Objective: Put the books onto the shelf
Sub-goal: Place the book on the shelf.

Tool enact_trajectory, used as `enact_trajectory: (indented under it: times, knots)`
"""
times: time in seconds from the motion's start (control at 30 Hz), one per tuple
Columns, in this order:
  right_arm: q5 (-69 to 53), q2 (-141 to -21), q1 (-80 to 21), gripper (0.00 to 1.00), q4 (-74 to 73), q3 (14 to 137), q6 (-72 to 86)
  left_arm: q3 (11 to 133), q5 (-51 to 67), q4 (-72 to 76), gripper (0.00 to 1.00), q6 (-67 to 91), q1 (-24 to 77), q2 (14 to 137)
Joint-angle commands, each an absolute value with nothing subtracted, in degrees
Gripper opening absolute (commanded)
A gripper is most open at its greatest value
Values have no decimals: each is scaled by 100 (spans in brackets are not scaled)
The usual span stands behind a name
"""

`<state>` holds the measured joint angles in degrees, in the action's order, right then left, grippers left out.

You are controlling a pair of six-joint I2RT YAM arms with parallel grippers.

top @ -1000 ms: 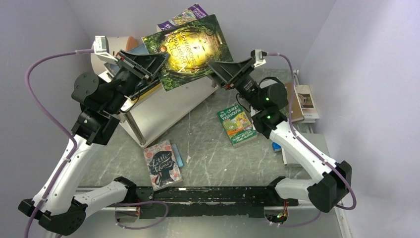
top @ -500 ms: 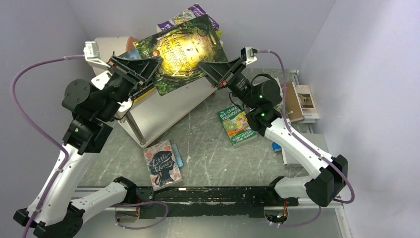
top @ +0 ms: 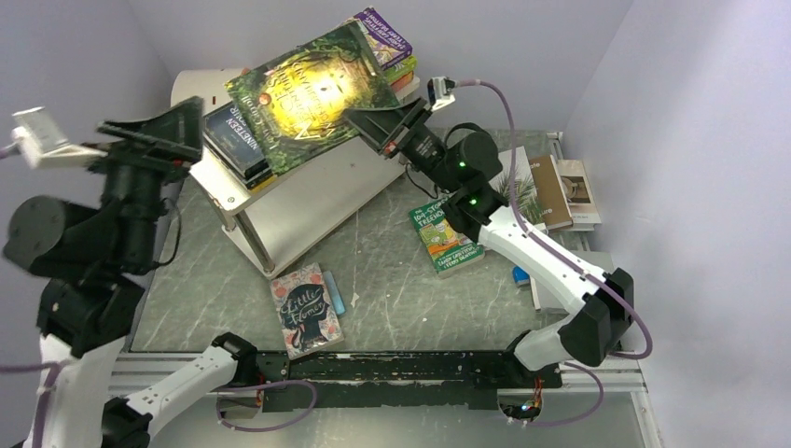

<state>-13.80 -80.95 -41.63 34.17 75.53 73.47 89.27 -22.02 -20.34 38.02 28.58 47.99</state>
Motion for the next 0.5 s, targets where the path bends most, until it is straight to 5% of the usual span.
enact_trajectory:
  times: [0.0,0.47]
  knots:
    - [-1161,-8297,-4437,0,3617,8167,7179,9119,-3708,-2298,76,2670,2861,4479]
    - [-962,-9880,-4955,0,2405,9905,7263,8887,-4322,-2779,79,2203,2865,4331]
